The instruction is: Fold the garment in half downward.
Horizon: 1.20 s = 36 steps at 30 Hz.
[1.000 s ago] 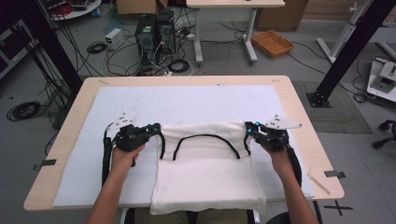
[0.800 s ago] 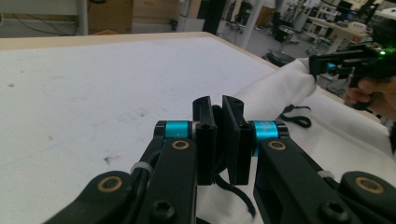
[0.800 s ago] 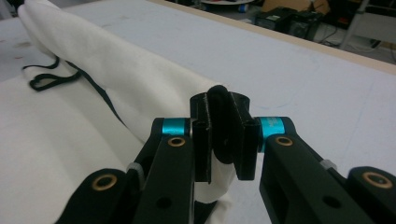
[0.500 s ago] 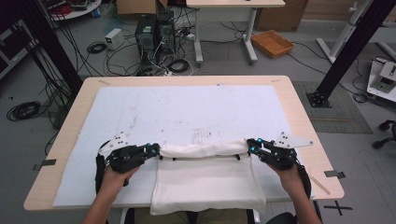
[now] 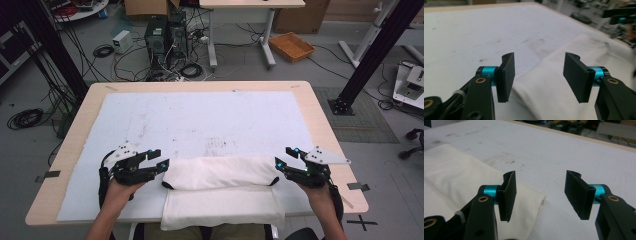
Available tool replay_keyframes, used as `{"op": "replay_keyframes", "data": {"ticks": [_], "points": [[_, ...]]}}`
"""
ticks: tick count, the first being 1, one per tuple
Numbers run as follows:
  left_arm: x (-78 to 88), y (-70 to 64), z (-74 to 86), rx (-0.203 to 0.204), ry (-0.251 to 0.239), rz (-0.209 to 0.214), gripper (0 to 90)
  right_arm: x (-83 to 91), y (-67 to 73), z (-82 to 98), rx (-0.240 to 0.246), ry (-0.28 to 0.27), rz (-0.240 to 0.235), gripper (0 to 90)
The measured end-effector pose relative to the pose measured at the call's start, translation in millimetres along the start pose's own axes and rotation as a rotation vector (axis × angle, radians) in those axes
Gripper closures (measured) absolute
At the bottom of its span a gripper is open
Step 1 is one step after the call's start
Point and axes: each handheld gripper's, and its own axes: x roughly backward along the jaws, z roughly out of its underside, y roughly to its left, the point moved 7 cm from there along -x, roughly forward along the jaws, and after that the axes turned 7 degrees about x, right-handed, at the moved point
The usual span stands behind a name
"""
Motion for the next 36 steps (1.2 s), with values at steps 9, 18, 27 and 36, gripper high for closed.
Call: {"op": "replay_keyframes", "data": {"ticks": [9, 18, 27, 36], "points": [[-43.5, 27.9, 21.0, 0.084, 0.204, -0.117, 37.5, -54.8, -3.4, 14.7, -0.009, 0.199, -0.023, 39.7], [-47.1, 19.8, 31.2, 0.047, 0.277, -0.059, 62.9, -70.6, -1.3, 33.1, -0.054, 0.303, -0.090, 46.4], [-48.6, 22.4, 12.2, 0.119, 0.156, -0.053, 85.0, -68.5, -3.9, 23.2, -0.007, 0.271, -0.137, 82.6], [-65.5, 33.8, -28.5, 0.157, 0.023, -0.112, 85.1, -80.8, -36.8, -4.2, 0.009, 0.188, -0.001, 82.7]]}}
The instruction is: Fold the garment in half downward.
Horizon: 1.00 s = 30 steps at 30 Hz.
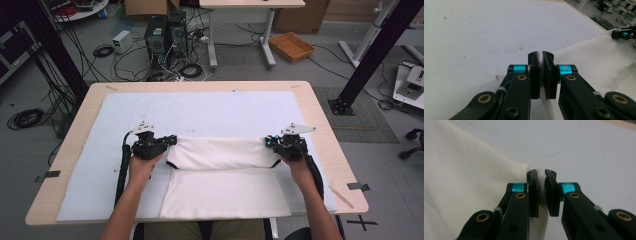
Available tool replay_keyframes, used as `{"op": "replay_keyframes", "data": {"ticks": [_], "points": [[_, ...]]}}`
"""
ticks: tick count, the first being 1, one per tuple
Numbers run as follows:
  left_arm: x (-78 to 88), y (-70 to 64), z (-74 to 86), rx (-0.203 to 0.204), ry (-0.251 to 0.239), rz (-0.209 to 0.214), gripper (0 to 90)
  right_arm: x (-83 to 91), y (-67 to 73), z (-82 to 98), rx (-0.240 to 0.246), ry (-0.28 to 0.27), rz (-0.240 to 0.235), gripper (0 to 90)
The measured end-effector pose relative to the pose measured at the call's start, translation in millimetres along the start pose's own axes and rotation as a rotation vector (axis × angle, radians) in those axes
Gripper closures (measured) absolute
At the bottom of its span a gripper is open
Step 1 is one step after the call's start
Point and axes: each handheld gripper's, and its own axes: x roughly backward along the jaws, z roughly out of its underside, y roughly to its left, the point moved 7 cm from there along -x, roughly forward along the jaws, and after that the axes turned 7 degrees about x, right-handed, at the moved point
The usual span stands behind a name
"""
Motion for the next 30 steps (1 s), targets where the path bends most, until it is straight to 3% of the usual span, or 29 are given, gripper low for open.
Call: {"op": "replay_keyframes", "data": {"ticks": [3, 8, 9, 11, 15, 19, 27, 28, 30], "points": [[-10.4, 2.1, -10.8, 0.021, -0.026, -0.026, 85.1, -5.2, -15.4, -13.0, -0.018, -0.029, 0.048, 82.7], [-15.2, 4.1, -8.9, 0.025, -0.022, -0.044, 83.9, -14.4, -17.6, -14.2, -0.027, -0.025, 0.063, 82.5], [-14.4, 7.9, -3.6, 0.021, -0.007, -0.084, 67.5, -18.6, -17.0, -7.9, -0.036, 0.017, 0.084, 63.6], [-8.9, 10.7, -3.3, 0.042, -0.016, -0.086, 59.3, -14.7, -19.3, -5.4, -0.059, 0.020, 0.108, 50.9], [1.5, 12.5, 0.8, 0.040, -0.011, -0.075, 53.7, 4.5, -23.9, -1.5, -0.124, -0.030, 0.116, 43.7], [3.0, 10.4, 11.8, 0.019, 0.036, -0.064, 53.2, 14.7, -21.2, 9.1, -0.150, -0.035, 0.089, 44.1], [-2.5, 2.5, 32.2, -0.012, 0.117, -0.042, 53.5, 2.8, -2.9, 29.4, -0.121, 0.075, 0.014, 49.8], [-5.4, 0.1, 37.7, -0.031, 0.151, -0.047, 55.8, 0.7, 0.3, 31.4, -0.106, 0.095, -0.001, 58.6], [-7.2, -1.8, 42.7, -0.074, 0.182, -0.061, 75.8, 0.6, 2.6, 32.2, -0.095, 0.104, -0.020, 71.9]]}}
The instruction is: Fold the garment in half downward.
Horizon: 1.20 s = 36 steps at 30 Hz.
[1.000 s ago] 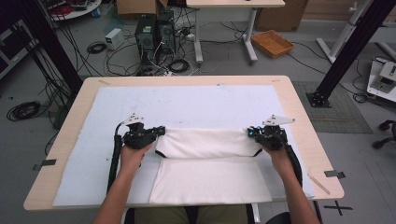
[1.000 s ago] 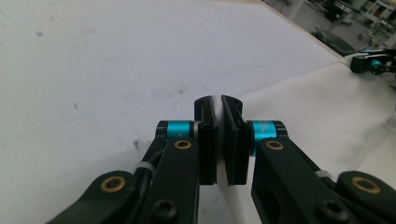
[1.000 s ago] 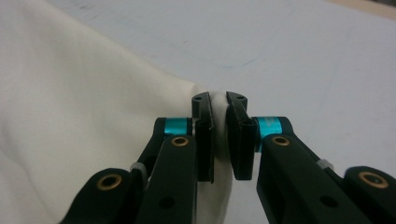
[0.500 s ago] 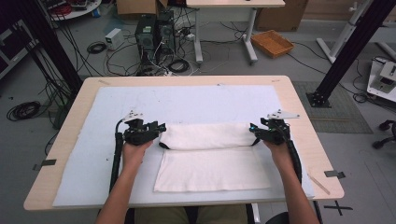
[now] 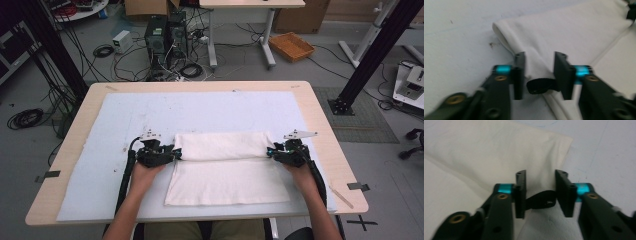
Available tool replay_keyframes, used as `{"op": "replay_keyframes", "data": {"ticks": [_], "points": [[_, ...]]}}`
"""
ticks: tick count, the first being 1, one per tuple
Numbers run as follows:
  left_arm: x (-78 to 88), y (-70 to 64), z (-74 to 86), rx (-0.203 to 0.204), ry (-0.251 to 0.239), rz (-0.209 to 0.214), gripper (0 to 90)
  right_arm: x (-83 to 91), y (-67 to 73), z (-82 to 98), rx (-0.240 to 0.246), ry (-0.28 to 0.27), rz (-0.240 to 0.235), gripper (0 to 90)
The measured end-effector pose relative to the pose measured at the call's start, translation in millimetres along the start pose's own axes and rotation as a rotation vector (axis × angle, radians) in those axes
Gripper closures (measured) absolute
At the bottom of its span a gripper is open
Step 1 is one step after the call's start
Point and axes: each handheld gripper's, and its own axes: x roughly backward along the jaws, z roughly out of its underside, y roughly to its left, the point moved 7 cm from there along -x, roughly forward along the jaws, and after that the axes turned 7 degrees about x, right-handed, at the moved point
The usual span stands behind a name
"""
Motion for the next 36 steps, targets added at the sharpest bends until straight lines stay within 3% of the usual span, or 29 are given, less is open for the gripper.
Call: {"op": "replay_keyframes", "data": {"ticks": [1, 3, 10, 13, 16, 26, 31, 36], "points": [[-0.2, -1.3, 0.5, -0.011, -0.006, -0.003, 82.2, 0.5, 1.1, -0.2, 0.018, -0.004, -0.005, 79.6], [2.3, -3.4, -1.0, -0.011, -0.037, 0.009, 84.9, 4.1, 3.7, -1.9, 0.042, -0.020, 0.003, 82.6], [25.5, -14.3, -5.5, -0.013, -0.127, 0.083, 85.3, 22.7, 11.4, -7.8, 0.067, -0.101, -0.013, 83.5], [38.8, -22.4, -4.5, -0.028, -0.148, 0.126, 85.3, 29.6, 13.8, -8.0, 0.077, -0.119, -0.020, 83.5], [49.9, -29.7, -0.7, -0.038, -0.156, 0.164, 85.3, 47.6, 21.3, -4.3, 0.091, -0.149, -0.036, 83.4], [79.5, -51.5, 31.0, -0.080, -0.130, 0.252, 85.2, 88.1, 45.5, 14.3, 0.155, -0.192, -0.087, 83.4], [89.4, -60.3, 46.4, -0.104, -0.109, 0.275, 85.2, 100.2, 55.7, 27.9, 0.170, -0.172, -0.118, 83.4], [90.4, -64.9, 67.1, -0.129, -0.043, 0.275, 85.2, 108.7, 66.0, 42.9, 0.189, -0.136, -0.154, 83.3]]}}
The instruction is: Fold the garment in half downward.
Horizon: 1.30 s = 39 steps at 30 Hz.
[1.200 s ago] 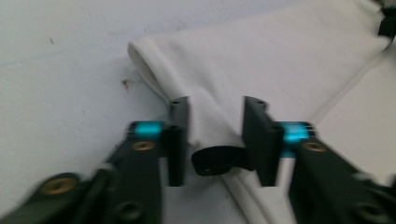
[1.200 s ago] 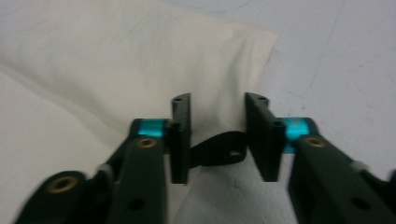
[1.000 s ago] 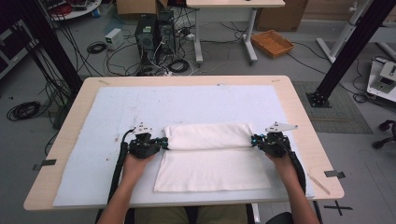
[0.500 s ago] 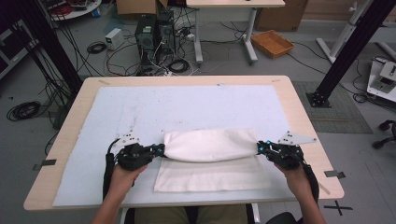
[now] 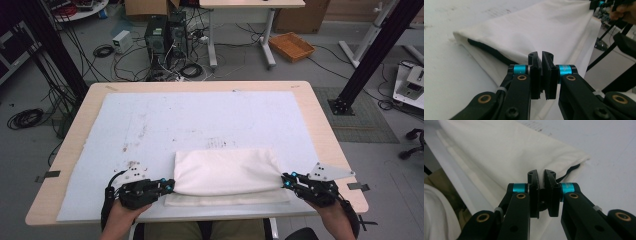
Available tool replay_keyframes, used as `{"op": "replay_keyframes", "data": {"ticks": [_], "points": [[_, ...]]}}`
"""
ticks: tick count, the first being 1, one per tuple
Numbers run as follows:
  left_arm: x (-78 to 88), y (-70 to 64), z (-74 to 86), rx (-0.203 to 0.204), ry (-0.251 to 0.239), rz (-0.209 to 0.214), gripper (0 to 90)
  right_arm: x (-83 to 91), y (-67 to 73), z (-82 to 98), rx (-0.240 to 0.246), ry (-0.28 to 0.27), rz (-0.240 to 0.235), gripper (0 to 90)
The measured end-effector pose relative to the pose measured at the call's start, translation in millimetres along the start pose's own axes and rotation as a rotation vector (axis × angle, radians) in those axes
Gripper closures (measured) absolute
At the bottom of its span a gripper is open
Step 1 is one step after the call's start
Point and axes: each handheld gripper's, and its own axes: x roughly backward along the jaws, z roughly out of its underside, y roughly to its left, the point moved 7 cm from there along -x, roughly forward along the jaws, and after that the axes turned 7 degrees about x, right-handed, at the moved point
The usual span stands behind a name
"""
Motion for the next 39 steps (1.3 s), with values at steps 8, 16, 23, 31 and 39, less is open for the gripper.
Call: {"op": "replay_keyframes", "data": {"ticks": [8, 16, 23, 31, 39], "points": [[1.7, -0.4, 15.7, 0.013, 0.058, 0.023, 84.0, 0.0, 11.0, 17.1, 0.015, 0.097, -0.024, 82.8], [7.4, 15.2, -15.8, 0.030, -0.061, -0.051, 48.9, 1.8, -4.0, 6.2, -0.046, 0.037, 0.086, 43.3], [-14.9, 54.7, -58.5, 0.063, -0.125, -0.202, 39.8, -14.8, -45.3, -14.6, -0.126, -0.017, 0.227, 33.7], [-60.0, 94.4, -55.2, 0.153, 0.010, -0.274, 39.6, -81.7, -81.2, -20.4, -0.214, 0.060, 0.193, 40.9], [-68.1, 95.4, -47.3, 0.128, 0.067, -0.260, 60.9, -102.4, -78.3, -8.5, -0.214, 0.155, 0.092, 66.4]]}}
